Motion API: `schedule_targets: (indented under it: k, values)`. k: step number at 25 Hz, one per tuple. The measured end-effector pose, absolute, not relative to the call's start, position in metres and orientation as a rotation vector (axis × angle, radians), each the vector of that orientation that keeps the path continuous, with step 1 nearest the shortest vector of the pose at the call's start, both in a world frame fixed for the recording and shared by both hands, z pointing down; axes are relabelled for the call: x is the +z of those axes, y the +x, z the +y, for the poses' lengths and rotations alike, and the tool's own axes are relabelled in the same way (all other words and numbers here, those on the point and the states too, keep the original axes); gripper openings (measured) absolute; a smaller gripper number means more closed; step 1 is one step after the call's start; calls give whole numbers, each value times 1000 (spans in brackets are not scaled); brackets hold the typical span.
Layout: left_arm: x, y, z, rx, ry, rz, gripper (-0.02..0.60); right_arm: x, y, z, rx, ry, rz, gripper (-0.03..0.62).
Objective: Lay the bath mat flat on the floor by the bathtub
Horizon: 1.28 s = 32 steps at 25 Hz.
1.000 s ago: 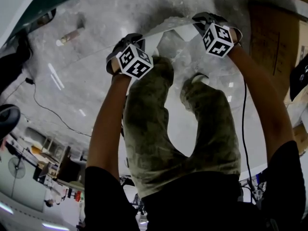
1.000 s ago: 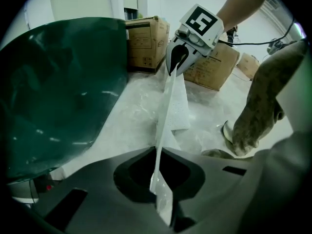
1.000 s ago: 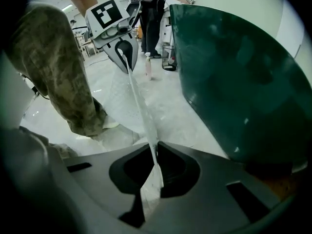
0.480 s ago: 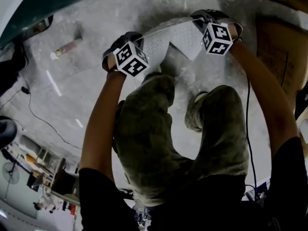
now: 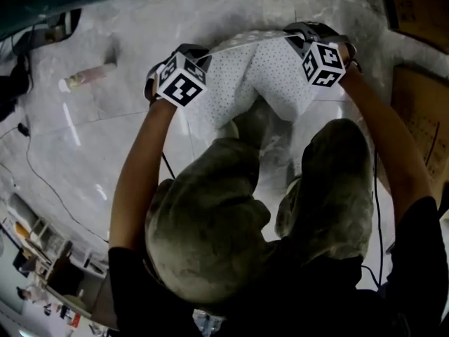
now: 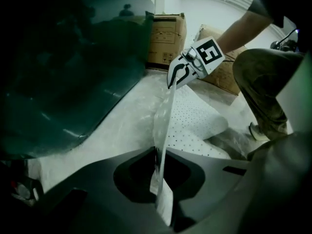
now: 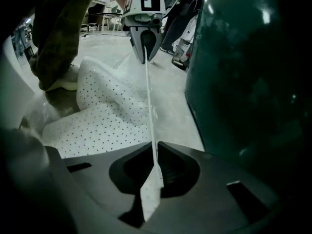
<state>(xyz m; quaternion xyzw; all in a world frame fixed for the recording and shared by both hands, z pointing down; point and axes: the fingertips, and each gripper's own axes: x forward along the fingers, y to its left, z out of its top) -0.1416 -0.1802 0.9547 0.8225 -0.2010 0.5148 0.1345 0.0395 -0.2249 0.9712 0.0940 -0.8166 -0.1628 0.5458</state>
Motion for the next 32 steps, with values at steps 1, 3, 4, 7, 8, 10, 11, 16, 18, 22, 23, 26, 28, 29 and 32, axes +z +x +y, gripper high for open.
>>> schedule_targets:
  k: [1,3,4,7,8,10,11,16,18,22,23,26,28,29,32]
  values:
    - [959,-146,-184,1492,2388,-595,28,978,36,-225,-394,215,-1940,31]
    - [968,-151,-189,1524,2406,-621,28,991,31,-223,-403,196,-1935,31]
    - [973,-152,-190,1547,2415,-635,28,998,30,-222,-400,188,-1932,31]
    - [990,-153,-195,1615,2446,-647,28,1014,29,-219,-366,192,-1936,31]
    - [997,-154,-198,1623,2450,-646,28,1017,30,-219,-351,203,-1941,31]
    - [1008,-157,-205,1606,2442,-662,28,1020,28,-224,-323,228,-1954,31]
    - [1011,-159,-207,1597,2439,-677,28,1021,26,-227,-307,242,-1963,31]
    - [1010,-168,-212,1549,2474,-845,177,1021,33,-248,-215,354,-1985,48]
    - [1011,-184,-213,1478,2434,-959,230,1019,44,-258,-171,435,-1984,169]
    - [1015,-219,-196,1411,2331,-1092,272,1018,81,-266,40,595,-2012,282]
    - [1013,-227,-191,1385,2306,-1133,272,1019,92,-267,85,615,-2016,299]
    - [1011,-258,-173,1288,2211,-1250,275,1018,125,-265,204,705,-2034,311]
    - [1016,-280,-151,1190,2117,-1298,282,1015,144,-254,294,771,-2059,318]
    - [1019,-290,-137,1130,2065,-1320,284,1014,153,-247,329,793,-2065,318]
    - [1027,-305,-96,929,1929,-1360,284,1018,181,-227,394,849,-2050,319]
